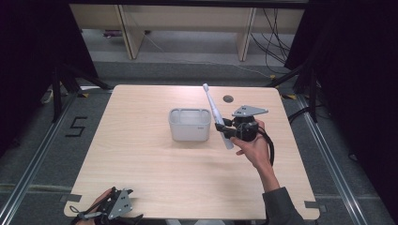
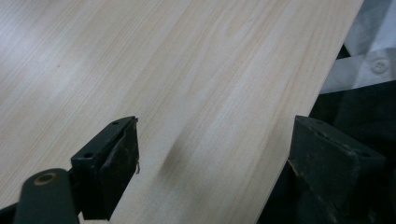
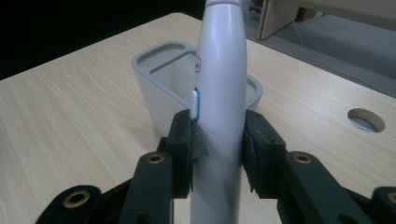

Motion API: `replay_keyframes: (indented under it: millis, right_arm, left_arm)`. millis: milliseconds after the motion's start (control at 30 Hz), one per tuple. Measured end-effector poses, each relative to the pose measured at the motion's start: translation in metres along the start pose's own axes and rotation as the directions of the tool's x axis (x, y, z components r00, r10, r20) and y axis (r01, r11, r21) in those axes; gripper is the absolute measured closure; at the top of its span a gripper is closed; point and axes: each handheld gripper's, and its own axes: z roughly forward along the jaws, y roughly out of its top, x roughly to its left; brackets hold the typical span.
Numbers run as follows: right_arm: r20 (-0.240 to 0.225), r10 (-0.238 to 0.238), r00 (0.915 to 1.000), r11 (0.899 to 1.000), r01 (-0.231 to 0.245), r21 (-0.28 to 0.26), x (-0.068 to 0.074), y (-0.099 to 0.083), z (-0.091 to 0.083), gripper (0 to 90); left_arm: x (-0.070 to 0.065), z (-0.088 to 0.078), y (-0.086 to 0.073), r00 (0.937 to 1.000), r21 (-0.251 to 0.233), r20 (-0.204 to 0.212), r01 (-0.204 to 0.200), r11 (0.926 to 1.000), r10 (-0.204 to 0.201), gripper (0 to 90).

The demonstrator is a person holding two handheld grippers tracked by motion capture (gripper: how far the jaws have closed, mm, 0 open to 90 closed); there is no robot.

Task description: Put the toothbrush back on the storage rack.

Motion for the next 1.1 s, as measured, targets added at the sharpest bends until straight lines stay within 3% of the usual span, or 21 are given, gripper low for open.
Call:
replay_keyframes:
  millis: [100, 133, 233, 267, 333, 367, 400, 433, 467, 500, 533, 567, 600, 633, 867, 933, 967, 1000, 1033, 1067, 1100]
  right_arm:
    - [0.012, 0.016, 0.9998, 1.000, -0.016, -0.009, -0.001, 0.002, 0.000, 66.3]
    - [0.011, 0.001, 0.9999, 1.000, -0.001, -0.017, -0.003, 0.004, 0.001, 66.3]
    - [0.012, 0.033, 0.9994, 0.999, -0.033, -0.034, -0.004, 0.006, 0.005, 66.3]
    - [0.012, 0.033, 0.9994, 0.999, -0.033, -0.034, -0.004, 0.006, 0.005, 66.3]
    - [0.009, 0.020, 0.9997, 0.999, -0.020, -0.032, -0.004, 0.008, 0.008, 66.3]
    - [0.006, 0.020, 0.9998, 0.999, -0.020, -0.039, -0.004, 0.009, 0.010, 66.3]
    - [-0.006, 0.015, 0.9999, 0.999, -0.016, -0.047, -0.005, 0.010, 0.012, 66.3]
    - [-0.008, 0.028, 0.9996, 0.999, -0.029, -0.046, -0.004, 0.010, 0.012, 66.3]
    - [0.003, 0.004, 1.0000, 0.999, -0.004, -0.051, -0.005, 0.012, 0.013, 66.3]
    - [-0.007, 0.027, 0.9996, 0.998, -0.028, -0.051, -0.003, 0.014, 0.015, 66.3]
    - [-0.007, 0.027, 0.9996, 0.998, -0.028, -0.051, -0.003, 0.014, 0.015, 66.3]
    - [0.005, 0.027, 0.9996, 0.997, -0.027, -0.066, -0.002, 0.015, 0.017, 66.3]
    - [-0.003, 0.015, 0.9999, 0.998, -0.015, -0.061, -0.004, 0.017, 0.018, 66.3]
    - [-0.006, 0.027, 0.9996, 0.997, -0.028, -0.076, -0.003, 0.021, 0.019, 66.4]
    - [-0.002, 0.040, 0.9992, 0.995, -0.040, -0.094, -0.002, 0.033, 0.023, 66.3]
    - [0.002, 0.021, 0.9998, 0.995, -0.020, -0.102, -0.003, 0.037, 0.025, 66.3]
    - [-0.004, 0.049, 0.9988, 0.993, -0.049, -0.104, -0.002, 0.039, 0.027, 66.3]
    - [-0.004, 0.049, 0.9988, 0.993, -0.049, -0.104, -0.002, 0.039, 0.027, 66.3]
    - [0.000, 0.036, 0.9994, 0.993, -0.036, -0.112, -0.003, 0.040, 0.029, 66.3]
    - [-0.003, 0.053, 0.9986, 0.992, -0.053, -0.118, -0.003, 0.041, 0.031, 66.3]
    - [0.005, 0.032, 0.9995, 0.992, -0.031, -0.121, -0.005, 0.043, 0.033, 66.3]
  left_arm:
    - [0.000, -0.001, 0.000, 0.9999, -0.001, 0.010, -0.001, 1.0000, 0.001, 15.6]
    - [-0.001, 0.000, 0.000, 0.9998, -0.020, 0.007, 0.020, 0.9996, -0.020, 15.6]
    - [0.000, -0.001, 0.000, 1.0000, -0.006, -0.005, 0.001, 1.0000, -0.001, 15.6]
    - [-0.001, -0.001, 0.000, 0.9999, -0.019, -0.007, 0.014, 0.9997, -0.014, 15.6]
    - [0.000, -0.002, 0.000, 1.0000, -0.001, 0.007, -0.005, 1.0000, 0.005, 15.6]
    - [-0.001, 0.001, 0.000, 0.9998, -0.017, -0.014, 0.013, 0.9998, -0.014, 15.6]
    - [-0.001, -0.001, 0.000, 0.9999, -0.015, -0.007, 0.014, 0.9998, -0.014, 15.6]
    - [0.001, -0.002, 0.000, 1.0000, 0.000, 0.001, -0.004, 1.0000, 0.004, 15.6]
    - [-0.001, 0.000, 0.000, 0.9998, -0.019, -0.013, 0.014, 0.9997, -0.015, 15.6]
    - [0.000, -0.002, 0.000, 1.0000, -0.002, 0.005, -0.003, 1.0000, 0.003, 15.6]
    - [-0.002, 0.001, 0.000, 0.9996, -0.025, -0.018, 0.023, 0.9994, -0.023, 15.6]
    - [0.000, -0.002, 0.000, 1.0000, 0.002, 0.002, -0.004, 1.0000, 0.004, 15.6]
    - [0.000, -0.002, 0.000, 1.0000, 0.002, 0.004, -0.004, 1.0000, 0.004, 15.6]
    - [-0.002, 0.000, 0.000, 0.9997, -0.024, -0.018, 0.018, 0.9995, -0.019, 15.6]
    - [-0.001, -0.002, 0.000, 1.0000, -0.007, 0.004, 0.004, 1.0000, -0.004, 15.6]
    - [-0.002, -0.001, 0.000, 0.9999, -0.017, -0.010, 0.012, 0.9998, -0.012, 15.6]
    - [-0.001, -0.002, 0.000, 1.0000, -0.003, -0.005, -0.007, 1.0000, 0.007, 15.6]
    - [0.000, -0.001, 0.000, 0.9998, -0.015, 0.017, 0.008, 0.9999, -0.008, 15.6]
    - [-0.001, -0.001, 0.000, 0.9999, -0.013, 0.011, 0.013, 0.9998, -0.013, 15.6]
    - [0.000, -0.001, 0.000, 0.9999, -0.013, 0.011, -0.003, 0.9999, 0.003, 15.6]
    - [-0.001, -0.001, 0.000, 0.9999, -0.012, 0.013, 0.011, 0.9999, -0.011, 15.6]
